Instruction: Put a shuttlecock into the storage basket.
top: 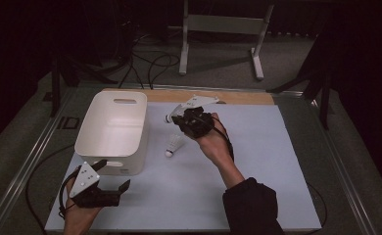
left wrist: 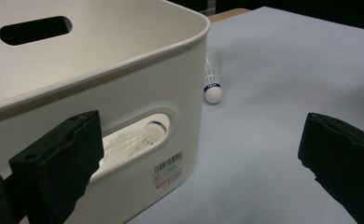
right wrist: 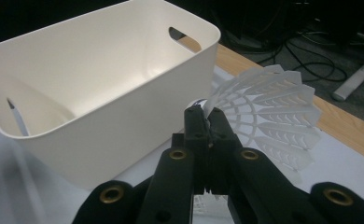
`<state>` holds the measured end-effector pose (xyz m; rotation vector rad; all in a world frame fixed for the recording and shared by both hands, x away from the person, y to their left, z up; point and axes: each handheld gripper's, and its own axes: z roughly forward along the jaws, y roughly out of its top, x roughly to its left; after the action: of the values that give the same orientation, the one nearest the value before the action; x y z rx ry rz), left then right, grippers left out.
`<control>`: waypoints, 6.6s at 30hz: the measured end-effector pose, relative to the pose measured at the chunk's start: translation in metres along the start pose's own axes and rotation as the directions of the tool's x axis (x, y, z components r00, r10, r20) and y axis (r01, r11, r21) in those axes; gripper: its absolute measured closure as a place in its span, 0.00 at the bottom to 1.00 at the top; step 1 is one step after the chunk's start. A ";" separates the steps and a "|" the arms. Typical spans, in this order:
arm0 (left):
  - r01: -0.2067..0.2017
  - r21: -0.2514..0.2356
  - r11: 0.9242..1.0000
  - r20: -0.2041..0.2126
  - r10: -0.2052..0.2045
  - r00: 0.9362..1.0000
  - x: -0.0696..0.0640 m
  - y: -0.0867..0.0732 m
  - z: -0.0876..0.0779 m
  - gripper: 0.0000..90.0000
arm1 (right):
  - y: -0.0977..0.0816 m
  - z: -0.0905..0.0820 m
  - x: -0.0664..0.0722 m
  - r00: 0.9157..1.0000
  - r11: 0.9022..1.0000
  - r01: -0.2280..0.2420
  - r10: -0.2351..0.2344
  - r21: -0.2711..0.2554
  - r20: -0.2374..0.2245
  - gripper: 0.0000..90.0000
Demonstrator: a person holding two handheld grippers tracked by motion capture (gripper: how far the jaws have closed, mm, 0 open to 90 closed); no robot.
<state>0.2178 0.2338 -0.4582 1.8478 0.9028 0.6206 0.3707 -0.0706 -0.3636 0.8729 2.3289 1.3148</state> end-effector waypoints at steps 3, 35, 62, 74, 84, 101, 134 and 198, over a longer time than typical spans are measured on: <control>0.000 0.000 1.000 0.000 0.000 1.000 0.000 0.000 0.000 0.01 | 0.000 0.000 0.000 1.000 1.000 0.005 -0.005 0.003 -0.001 1.00; 0.001 -0.003 1.000 0.001 -0.001 1.000 0.000 0.000 -0.001 0.01 | 0.013 0.003 0.021 0.994 0.996 0.080 -0.083 -0.045 -0.071 1.00; 0.002 -0.005 1.000 0.001 -0.002 1.000 0.001 0.000 -0.001 0.01 | 0.022 0.009 0.028 0.992 0.994 0.090 -0.095 -0.056 -0.085 1.00; 0.002 -0.005 1.000 0.001 -0.002 1.000 0.001 0.000 -0.001 0.01 | 0.026 0.013 0.032 0.992 0.994 0.091 -0.097 -0.067 -0.086 1.00; 0.002 -0.006 1.000 0.001 -0.002 1.000 0.001 0.000 -0.001 0.01 | 0.030 0.016 0.037 0.990 0.993 0.095 -0.101 -0.067 -0.096 0.99; 0.001 -0.005 1.000 0.001 -0.001 1.000 0.001 0.000 -0.001 0.01 | 0.037 0.022 0.042 0.991 0.993 0.098 -0.104 -0.068 -0.089 0.99; 0.003 -0.004 1.000 0.001 -0.003 1.000 0.001 0.000 -0.001 0.01 | 0.042 0.041 0.045 0.993 0.995 0.072 -0.078 -0.066 -0.089 0.99; 0.003 -0.002 1.000 0.003 -0.003 1.000 0.000 -0.001 0.001 0.01 | 0.019 0.044 0.005 0.996 0.996 -0.085 0.085 -0.041 -0.002 0.11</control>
<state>0.2181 0.2336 -0.4596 1.8445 0.9025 0.6166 0.3980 -0.0309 -0.3701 0.9680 2.2800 1.3915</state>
